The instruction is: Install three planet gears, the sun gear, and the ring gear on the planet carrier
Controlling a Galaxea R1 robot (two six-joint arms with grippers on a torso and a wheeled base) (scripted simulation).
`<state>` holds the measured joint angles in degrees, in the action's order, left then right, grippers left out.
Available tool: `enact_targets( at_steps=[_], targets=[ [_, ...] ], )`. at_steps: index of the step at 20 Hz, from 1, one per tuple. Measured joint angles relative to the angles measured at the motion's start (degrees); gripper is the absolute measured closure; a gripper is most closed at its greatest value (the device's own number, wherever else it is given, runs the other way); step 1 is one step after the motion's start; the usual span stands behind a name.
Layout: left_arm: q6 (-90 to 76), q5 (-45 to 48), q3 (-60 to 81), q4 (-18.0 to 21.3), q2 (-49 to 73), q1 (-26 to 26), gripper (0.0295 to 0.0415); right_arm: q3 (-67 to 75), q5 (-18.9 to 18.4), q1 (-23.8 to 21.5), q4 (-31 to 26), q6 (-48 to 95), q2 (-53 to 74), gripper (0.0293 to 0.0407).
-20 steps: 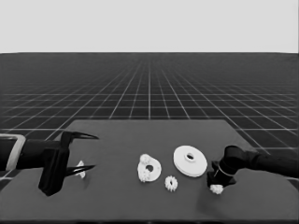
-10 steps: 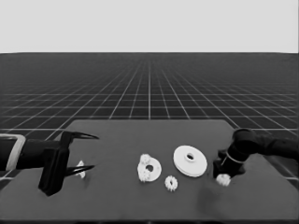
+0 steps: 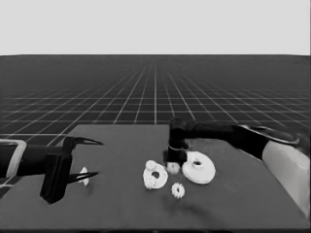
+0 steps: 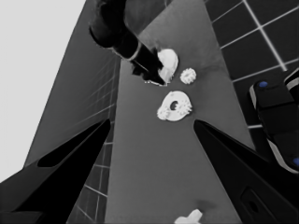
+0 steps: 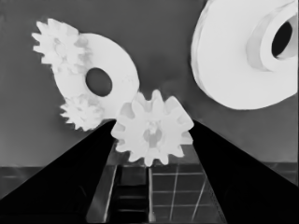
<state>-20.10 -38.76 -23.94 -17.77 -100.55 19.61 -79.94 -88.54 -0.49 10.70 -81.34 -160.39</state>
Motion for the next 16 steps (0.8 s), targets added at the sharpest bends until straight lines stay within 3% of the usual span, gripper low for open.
enact_targets(
  at_steps=[6,9,16],
  targets=[
    [0.0,0.0,0.0,0.0,0.0,0.0,0.0326,-9.99,0.77,-0.01,-0.42,3.93,-6.68,0.0387],
    [0.0,0.0,0.0,0.0,0.0,0.0,0.0326,-14.59,3.15,7.19,6.31,6.65,-8.04,0.0387],
    [0.0,0.0,0.0,0.0,0.0,0.0,0.0326,-16.31,4.01,8.79,7.82,7.6,-8.57,0.0388]
  ],
)
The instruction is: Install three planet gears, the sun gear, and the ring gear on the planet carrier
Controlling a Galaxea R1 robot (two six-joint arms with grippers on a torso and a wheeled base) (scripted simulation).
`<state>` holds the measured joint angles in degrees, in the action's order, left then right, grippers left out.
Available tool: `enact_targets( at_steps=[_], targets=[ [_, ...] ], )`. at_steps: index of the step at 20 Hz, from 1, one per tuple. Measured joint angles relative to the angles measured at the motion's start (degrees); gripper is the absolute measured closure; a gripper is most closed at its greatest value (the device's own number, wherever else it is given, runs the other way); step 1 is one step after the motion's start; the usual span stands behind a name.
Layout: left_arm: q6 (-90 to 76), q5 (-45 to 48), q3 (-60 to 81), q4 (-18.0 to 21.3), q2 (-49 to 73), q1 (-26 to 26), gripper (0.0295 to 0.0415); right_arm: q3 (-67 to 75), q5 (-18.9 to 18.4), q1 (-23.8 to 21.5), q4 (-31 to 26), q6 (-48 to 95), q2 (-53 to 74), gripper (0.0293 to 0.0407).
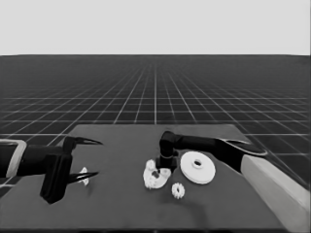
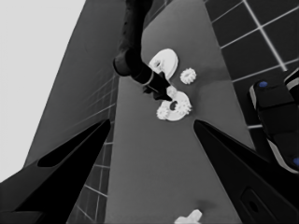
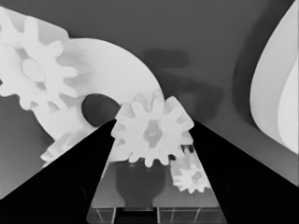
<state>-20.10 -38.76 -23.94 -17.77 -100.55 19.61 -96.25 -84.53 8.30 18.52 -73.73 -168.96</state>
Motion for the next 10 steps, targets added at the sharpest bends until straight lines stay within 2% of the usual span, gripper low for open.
enact_targets(
  at_steps=[1,2,3,5,10],
  targets=[
    [0.0,0.0,0.0,0.0,0.0,0.0,0.0326,-0.02,0.01,0.01,0.02,0.01,-0.01,0.0356],
    [0.0,0.0,0.0,0.0,0.0,0.0,0.0326,-0.03,0.02,0.02,0.02,0.01,-0.01,0.0328],
    [0.0,0.0,0.0,0.0,0.0,0.0,0.0326,-0.03,0.02,0.02,0.03,0.02,-0.01,0.0319],
    [0.0,0.0,0.0,0.0,0.0,0.0,0.0326,-0.04,0.03,0.02,0.04,0.02,-0.01,0.0316],
    [0.0,0.0,0.0,0.0,0.0,0.0,0.0326,-0.04,0.03,0.03,0.04,0.02,-0.01,0.0315]
  ],
)
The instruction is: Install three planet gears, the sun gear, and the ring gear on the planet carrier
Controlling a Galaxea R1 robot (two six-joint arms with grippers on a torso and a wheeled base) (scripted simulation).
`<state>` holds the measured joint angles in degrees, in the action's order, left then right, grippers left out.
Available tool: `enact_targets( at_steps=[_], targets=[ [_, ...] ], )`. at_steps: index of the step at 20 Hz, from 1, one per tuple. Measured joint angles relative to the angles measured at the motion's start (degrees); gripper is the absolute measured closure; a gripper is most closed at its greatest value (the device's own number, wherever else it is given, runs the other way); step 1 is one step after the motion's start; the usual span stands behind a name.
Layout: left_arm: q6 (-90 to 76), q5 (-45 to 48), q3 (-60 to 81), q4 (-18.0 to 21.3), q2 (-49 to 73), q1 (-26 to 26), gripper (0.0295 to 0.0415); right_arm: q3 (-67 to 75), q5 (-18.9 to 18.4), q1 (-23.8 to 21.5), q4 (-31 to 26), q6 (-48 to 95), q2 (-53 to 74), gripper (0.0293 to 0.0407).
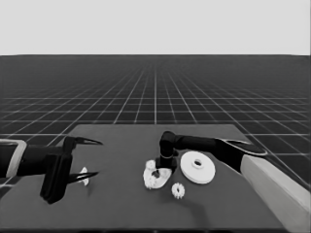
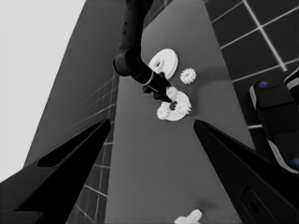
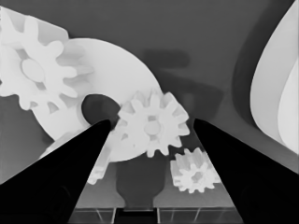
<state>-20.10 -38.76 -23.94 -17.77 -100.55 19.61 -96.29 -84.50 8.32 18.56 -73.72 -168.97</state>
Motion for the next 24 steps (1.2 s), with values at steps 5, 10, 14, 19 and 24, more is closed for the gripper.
enact_targets(
  at_steps=[5,10,14,19,24],
  targets=[
    [0.0,0.0,0.0,0.0,0.0,0.0,0.0326,5.75,-3.1,-8.22,-7.63,-3.4,1.61,0.0315],
    [0.0,0.0,0.0,0.0,0.0,0.0,0.0326,5.86,-3.22,-8.78,-8.24,-3.47,1.64,0.0315],
    [0.0,0.0,0.0,0.0,0.0,0.0,0.0326,30.71,-5.34,-8.16,-7.31,-15.59,14.22,0.0315],
    [0.0,0.0,0.0,0.0,0.0,0.0,0.0326,33.24,-5.58,-8.16,-7.26,-16.75,15.52,0.0315],
    [0.0,0.0,0.0,0.0,0.0,0.0,0.0326,27.48,-3.95,4.0,4.78,-12.42,14.48,0.0315]
  ],
)
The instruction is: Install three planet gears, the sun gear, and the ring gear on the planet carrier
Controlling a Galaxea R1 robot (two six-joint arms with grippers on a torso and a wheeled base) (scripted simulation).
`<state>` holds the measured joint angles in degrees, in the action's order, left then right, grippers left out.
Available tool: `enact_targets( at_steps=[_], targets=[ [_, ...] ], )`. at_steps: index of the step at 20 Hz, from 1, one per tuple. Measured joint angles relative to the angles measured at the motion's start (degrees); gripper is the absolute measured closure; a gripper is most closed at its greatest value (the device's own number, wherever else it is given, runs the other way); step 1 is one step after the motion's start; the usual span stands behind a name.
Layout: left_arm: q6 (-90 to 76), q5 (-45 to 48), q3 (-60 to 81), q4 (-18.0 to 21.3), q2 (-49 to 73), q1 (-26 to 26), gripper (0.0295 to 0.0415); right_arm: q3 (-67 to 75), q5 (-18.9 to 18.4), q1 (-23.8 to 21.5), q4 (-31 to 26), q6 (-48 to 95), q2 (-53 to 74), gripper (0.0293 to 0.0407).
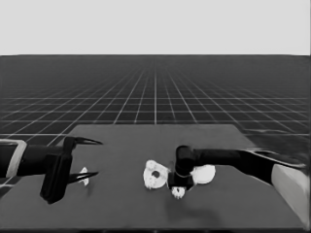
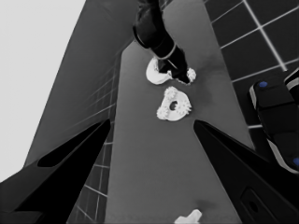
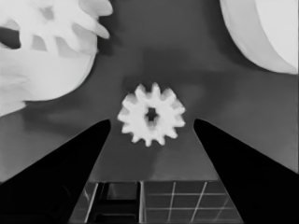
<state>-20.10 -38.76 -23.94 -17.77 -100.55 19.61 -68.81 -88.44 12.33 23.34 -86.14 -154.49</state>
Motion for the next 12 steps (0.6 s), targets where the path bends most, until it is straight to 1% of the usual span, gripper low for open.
enact_targets(
  at_steps=[2,6,8,9,12],
  targets=[
    [0.0,0.0,0.0,0.0,0.0,0.0,0.0326,-0.87,0.39,0.93,0.94,0.57,-0.19,0.0315],
    [0.0,0.0,0.0,0.0,0.0,0.0,0.0326,-1.26,0.57,1.33,1.37,0.82,-0.28,0.0315],
    [0.0,0.0,0.0,0.0,0.0,0.0,0.0326,-1.29,0.59,1.36,1.41,0.84,-0.29,0.0386],
    [0.0,0.0,0.0,0.0,0.0,0.0,0.0326,-1.29,0.59,1.35,1.41,0.85,-0.29,0.039],
    [0.0,0.0,0.0,0.0,0.0,0.0,0.0326,-1.3,0.59,1.34,1.43,0.85,-0.3,0.039]
  ],
)
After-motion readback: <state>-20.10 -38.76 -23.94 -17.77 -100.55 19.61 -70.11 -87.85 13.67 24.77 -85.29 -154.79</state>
